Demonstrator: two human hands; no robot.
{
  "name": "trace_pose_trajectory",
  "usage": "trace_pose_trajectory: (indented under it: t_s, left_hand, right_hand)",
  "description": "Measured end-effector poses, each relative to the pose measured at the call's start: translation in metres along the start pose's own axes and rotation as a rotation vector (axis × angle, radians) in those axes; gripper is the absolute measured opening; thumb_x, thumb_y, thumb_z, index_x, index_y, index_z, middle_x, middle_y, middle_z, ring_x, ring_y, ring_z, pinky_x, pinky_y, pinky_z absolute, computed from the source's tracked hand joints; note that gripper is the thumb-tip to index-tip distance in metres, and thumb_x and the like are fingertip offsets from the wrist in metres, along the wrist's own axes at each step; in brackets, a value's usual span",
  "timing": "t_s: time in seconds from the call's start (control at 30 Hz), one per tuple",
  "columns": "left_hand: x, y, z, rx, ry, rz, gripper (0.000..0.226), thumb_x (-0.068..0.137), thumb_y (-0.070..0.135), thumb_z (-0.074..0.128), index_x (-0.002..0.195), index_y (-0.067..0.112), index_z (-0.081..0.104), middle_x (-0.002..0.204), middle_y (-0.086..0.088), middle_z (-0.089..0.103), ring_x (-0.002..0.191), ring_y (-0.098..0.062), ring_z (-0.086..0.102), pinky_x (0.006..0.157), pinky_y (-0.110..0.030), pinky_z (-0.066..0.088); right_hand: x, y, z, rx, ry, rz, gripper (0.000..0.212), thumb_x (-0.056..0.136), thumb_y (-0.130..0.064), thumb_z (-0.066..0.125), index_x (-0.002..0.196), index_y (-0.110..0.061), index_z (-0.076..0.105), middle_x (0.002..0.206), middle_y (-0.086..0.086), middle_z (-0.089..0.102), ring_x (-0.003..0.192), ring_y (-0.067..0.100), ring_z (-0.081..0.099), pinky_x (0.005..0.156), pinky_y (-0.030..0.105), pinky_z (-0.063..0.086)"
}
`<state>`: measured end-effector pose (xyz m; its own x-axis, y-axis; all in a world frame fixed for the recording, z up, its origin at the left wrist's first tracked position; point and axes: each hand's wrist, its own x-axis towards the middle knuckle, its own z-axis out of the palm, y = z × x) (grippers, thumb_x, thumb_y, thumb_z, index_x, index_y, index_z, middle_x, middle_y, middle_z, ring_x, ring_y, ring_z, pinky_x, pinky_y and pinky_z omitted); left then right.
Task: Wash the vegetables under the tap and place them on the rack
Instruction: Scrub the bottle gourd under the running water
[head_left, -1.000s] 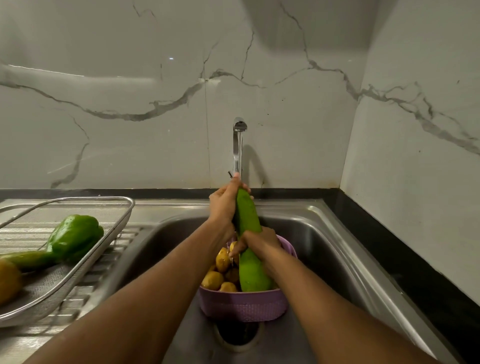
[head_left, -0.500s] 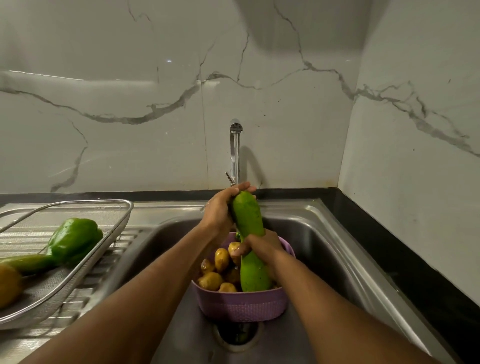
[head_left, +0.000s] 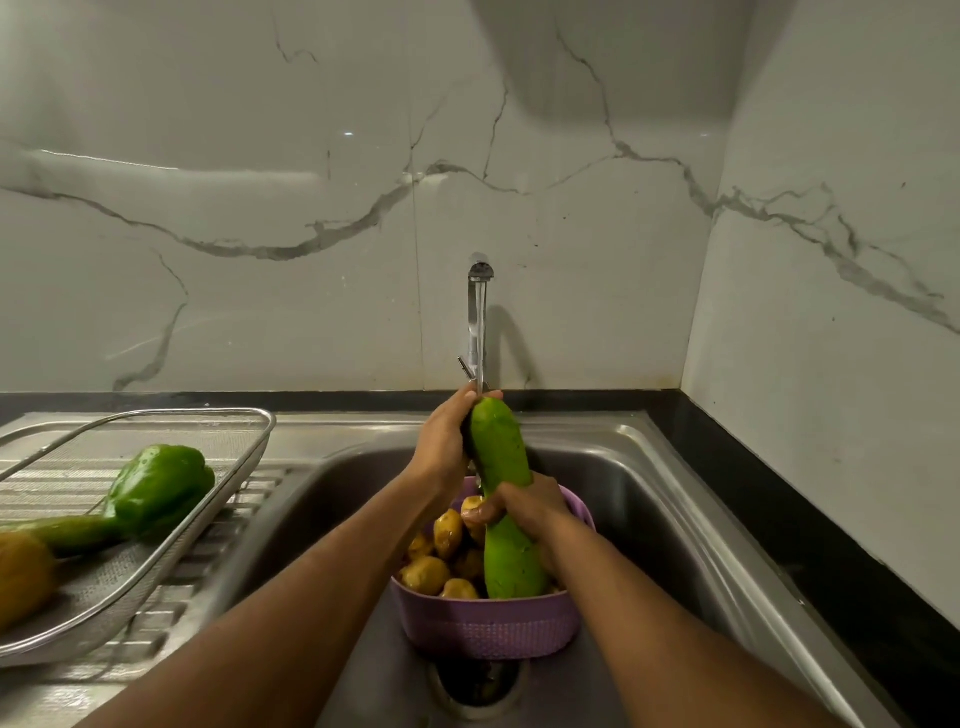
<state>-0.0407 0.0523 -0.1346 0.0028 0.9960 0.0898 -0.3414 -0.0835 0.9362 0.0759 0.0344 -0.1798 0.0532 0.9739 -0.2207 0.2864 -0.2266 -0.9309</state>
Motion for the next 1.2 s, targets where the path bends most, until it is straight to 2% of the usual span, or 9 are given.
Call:
trace_pose_trajectory:
  t_s: [0.13,0.2,0.3,0.43,0.57,0.73,0.87,1.0,1.2]
  left_hand:
    - [-0.005,0.001,0.000,-0.097,0.024,-0.023,0.040,0.109,0.021,0.039,0.146,0.010,0.051,0.121,-0.012,0.074,0.117,-0.030,0.067,0.094,-0.041,0.057]
    - [-0.006,0.002,0.002,-0.123,0.032,-0.017,0.036,0.109,0.019,0.039,0.139,0.010,0.055,0.119,-0.014,0.074,0.114,-0.030,0.067,0.095,-0.043,0.056]
    - [-0.008,0.002,0.006,-0.066,0.060,0.001,0.025,0.108,0.025,0.043,0.114,0.018,0.066,0.113,-0.010,0.076,0.107,-0.027,0.068,0.094,-0.044,0.056]
    - [-0.007,-0.003,0.006,0.101,0.056,0.067,0.031,0.110,0.037,0.043,0.128,0.022,0.063,0.118,-0.006,0.070,0.106,-0.021,0.067,0.089,-0.040,0.060]
    - [-0.005,-0.001,0.005,0.147,0.040,0.133,0.025,0.110,0.026,0.045,0.118,0.019,0.068,0.113,-0.006,0.070,0.101,-0.020,0.067,0.077,-0.033,0.061]
    - [-0.002,0.000,0.004,0.177,0.101,0.148,0.021,0.105,0.025,0.056,0.099,0.014,0.073,0.103,-0.007,0.072,0.089,-0.018,0.068,0.066,-0.030,0.060]
    - [0.001,0.002,0.007,0.118,0.167,0.077,0.030,0.105,0.023,0.049,0.097,0.012,0.075,0.105,-0.010,0.073,0.094,-0.023,0.066,0.076,-0.038,0.058]
    - [0.002,0.004,0.005,-0.094,0.104,-0.053,0.037,0.101,0.016,0.041,0.109,0.005,0.075,0.100,-0.012,0.077,0.096,-0.027,0.068,0.095,-0.048,0.056]
    - [-0.001,-0.001,0.002,-0.040,0.022,0.037,0.029,0.107,0.021,0.048,0.117,0.008,0.072,0.108,-0.010,0.076,0.103,-0.024,0.068,0.089,-0.044,0.059]
  right_hand:
    - [-0.001,0.000,0.000,0.018,-0.028,0.022,0.048,0.046,-0.024,0.079,0.093,-0.021,0.075,0.095,0.009,0.078,0.094,0.033,0.072,0.093,0.052,0.058]
    - [0.001,0.001,0.000,0.012,-0.020,0.014,0.053,0.042,-0.026,0.080,0.094,-0.021,0.076,0.094,0.008,0.078,0.093,0.032,0.073,0.091,0.054,0.059]
    - [0.001,0.002,-0.001,0.006,-0.009,0.006,0.056,0.046,-0.025,0.081,0.102,-0.021,0.075,0.097,0.008,0.078,0.094,0.033,0.073,0.092,0.053,0.059]
    - [-0.003,0.001,-0.003,-0.035,0.006,-0.048,0.033,0.068,-0.015,0.081,0.100,-0.020,0.072,0.099,0.008,0.075,0.096,0.030,0.070,0.094,0.050,0.058]
    - [-0.005,0.000,-0.002,-0.073,0.016,-0.086,0.025,0.064,-0.020,0.081,0.088,-0.024,0.072,0.094,0.005,0.076,0.093,0.027,0.070,0.093,0.048,0.058]
    - [-0.002,0.002,0.001,-0.095,0.009,-0.109,0.026,0.068,-0.020,0.083,0.091,-0.024,0.072,0.098,0.005,0.076,0.096,0.027,0.070,0.093,0.047,0.058]
    - [-0.004,-0.001,-0.001,-0.079,-0.029,-0.079,0.039,0.054,-0.025,0.080,0.092,-0.023,0.074,0.098,0.005,0.076,0.096,0.028,0.070,0.093,0.049,0.058]
    - [-0.002,-0.001,-0.004,-0.070,-0.041,-0.054,0.052,0.045,-0.027,0.072,0.096,-0.020,0.075,0.100,0.008,0.076,0.097,0.031,0.071,0.094,0.052,0.058]
    - [0.003,0.002,-0.004,-0.091,-0.009,-0.064,0.056,0.045,-0.030,0.072,0.100,-0.020,0.074,0.101,0.009,0.076,0.097,0.032,0.071,0.093,0.052,0.058]
